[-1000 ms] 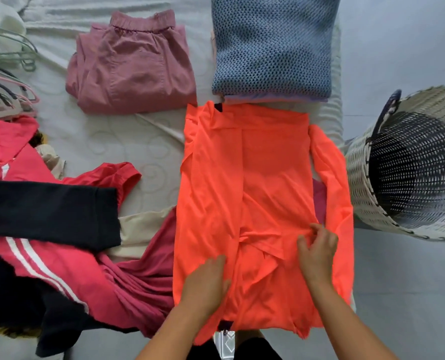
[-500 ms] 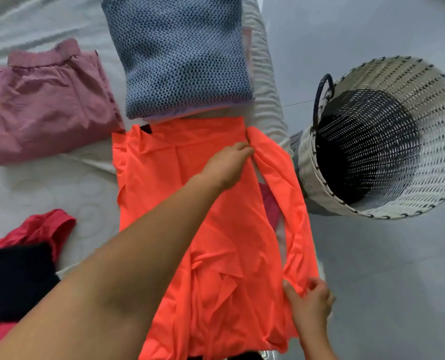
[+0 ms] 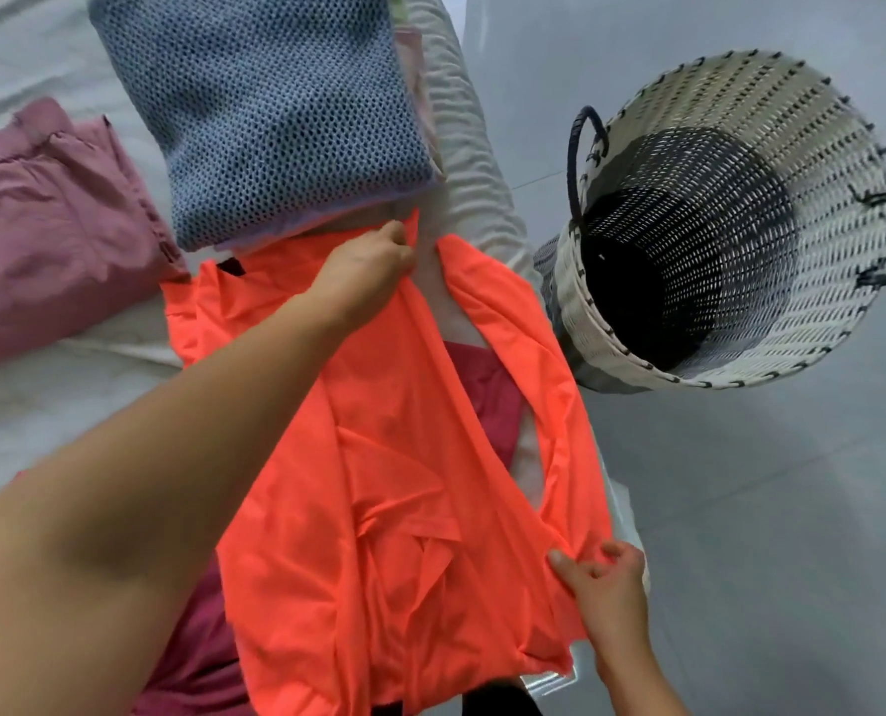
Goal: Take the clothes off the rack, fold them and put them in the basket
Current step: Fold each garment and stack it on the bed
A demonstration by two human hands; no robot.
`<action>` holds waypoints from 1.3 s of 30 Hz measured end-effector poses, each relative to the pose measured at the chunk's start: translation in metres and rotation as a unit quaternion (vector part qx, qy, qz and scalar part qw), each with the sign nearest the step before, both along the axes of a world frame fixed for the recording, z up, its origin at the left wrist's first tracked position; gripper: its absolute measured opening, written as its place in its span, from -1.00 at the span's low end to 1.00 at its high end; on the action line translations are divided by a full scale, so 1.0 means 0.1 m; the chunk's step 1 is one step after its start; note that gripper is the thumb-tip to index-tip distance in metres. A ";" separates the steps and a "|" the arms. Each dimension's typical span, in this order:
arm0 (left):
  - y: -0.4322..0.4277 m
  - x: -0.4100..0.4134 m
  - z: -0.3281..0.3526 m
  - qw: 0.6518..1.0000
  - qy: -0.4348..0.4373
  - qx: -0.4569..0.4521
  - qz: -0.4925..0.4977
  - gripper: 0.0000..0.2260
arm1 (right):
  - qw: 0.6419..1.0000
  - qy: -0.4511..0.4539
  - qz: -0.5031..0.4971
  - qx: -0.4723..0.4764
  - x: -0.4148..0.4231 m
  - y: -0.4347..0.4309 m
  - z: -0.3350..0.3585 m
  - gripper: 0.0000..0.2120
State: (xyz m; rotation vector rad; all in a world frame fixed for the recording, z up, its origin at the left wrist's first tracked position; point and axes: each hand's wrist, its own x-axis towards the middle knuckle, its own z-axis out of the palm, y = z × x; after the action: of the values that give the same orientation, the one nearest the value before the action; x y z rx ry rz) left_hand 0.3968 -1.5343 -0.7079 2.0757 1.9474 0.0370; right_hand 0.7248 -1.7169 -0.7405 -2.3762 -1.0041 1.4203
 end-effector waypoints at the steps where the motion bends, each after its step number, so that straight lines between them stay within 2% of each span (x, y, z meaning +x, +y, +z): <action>1: -0.05 -0.05 0.02 1.000 -0.007 0.014 0.002 -0.87 | 1.000 0.007 0.016 -0.003 -0.02 -0.01 0.03 -0.43; 3: -0.17 -0.16 0.05 1.000 -0.017 0.022 0.006 -0.87 | 0.996 -0.045 0.074 0.019 -0.03 -0.02 0.07 -0.43; 5: -0.30 -0.28 0.07 0.999 -0.020 0.024 0.013 -0.86 | 0.995 -0.072 0.069 0.021 -0.02 -0.01 0.10 -0.37; 7: -0.43 -0.39 0.08 0.999 -0.032 0.034 0.027 -0.85 | 0.998 0.000 0.040 -0.040 -0.08 -0.03 0.16 -0.17; 8: -0.49 -0.43 0.09 0.998 -0.039 0.038 0.039 -0.86 | 0.996 0.034 0.046 -0.064 -0.09 -0.06 0.16 -0.14; 11: -0.67 -0.59 0.14 0.993 -0.066 0.045 0.083 -0.87 | 0.973 0.171 0.115 -0.106 -0.20 -0.15 0.41 -0.28; 13: -0.77 -0.75 0.15 0.989 -0.082 0.047 0.112 -0.82 | 0.933 0.257 0.206 -0.146 -0.29 -0.26 0.58 -0.32; 14: -0.82 -0.84 0.14 0.987 -0.083 0.040 0.130 -0.77 | 0.908 0.261 0.274 -0.177 -0.36 -0.36 0.59 -0.40; 16: -0.98 -0.97 0.10 0.978 -0.071 0.006 0.196 -0.64 | 0.866 0.196 0.408 -0.211 -0.51 -0.57 0.54 -0.50; 17: -1.09 -0.99 0.07 0.970 -0.068 -0.014 0.234 -0.60 | 0.855 0.167 0.451 -0.196 -0.58 -0.65 0.47 -0.58; 18: -1.22 -0.97 0.03 0.963 -0.078 -0.024 0.256 -0.60 | 0.855 0.140 0.465 -0.181 -0.63 -0.69 0.41 -0.76; 19: -1.35 -0.91 0.00 0.961 -0.099 -0.022 0.258 -0.64 | 0.867 0.117 0.455 -0.166 -0.68 -0.67 0.36 -0.90; 21: -1.65 -0.63 -0.02 0.962 -0.159 0.005 0.223 -0.73 | 0.918 0.078 0.370 -0.118 -0.68 -0.56 0.23 -0.81; 24: -2.19 0.04 -0.06 0.945 -0.284 -0.007 0.163 -0.70 | 0.970 0.066 0.233 0.017 -0.80 -0.14 0.22 -0.90; 25: -2.35 0.26 -0.06 0.934 -0.318 -0.023 0.160 -0.71 | 0.975 0.056 0.208 0.061 -0.88 0.06 0.21 -0.94; 27: -2.56 0.63 -0.04 0.912 -0.359 -0.060 0.188 -0.69 | 0.976 0.035 0.167 0.134 -1.03 0.50 0.16 -0.81; 29: -2.64 0.84 -0.05 0.899 -0.345 -0.114 0.245 -0.60 | 0.972 0.017 0.147 0.182 -1.23 0.92 0.12 -0.70; 32: -2.73 0.98 -0.11 0.897 -0.257 -0.206 0.295 -0.52 | 0.979 -0.013 0.139 0.151 -1.43 1.40 0.02 -0.72; 35: -2.83 1.01 -0.14 0.903 -0.231 -0.226 0.284 -0.70 | 0.992 0.054 0.096 0.057 -1.56 1.62 0.05 -0.77; 37: -2.86 0.97 -0.18 0.897 -0.294 -0.167 0.283 -0.81 | 0.991 0.119 0.027 0.052 -1.60 1.65 0.11 -0.80; 39: -2.83 0.93 -0.20 0.866 -0.401 -0.107 0.280 -0.88 | 0.986 0.151 -0.004 0.065 -1.61 1.67 0.17 -0.75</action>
State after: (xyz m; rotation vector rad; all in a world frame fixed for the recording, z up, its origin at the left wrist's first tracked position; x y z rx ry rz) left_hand 0.4898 -1.8178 -0.7275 1.0131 1.7888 0.6583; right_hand 0.5634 -1.5497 -0.7232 -1.9955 -0.9716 1.5979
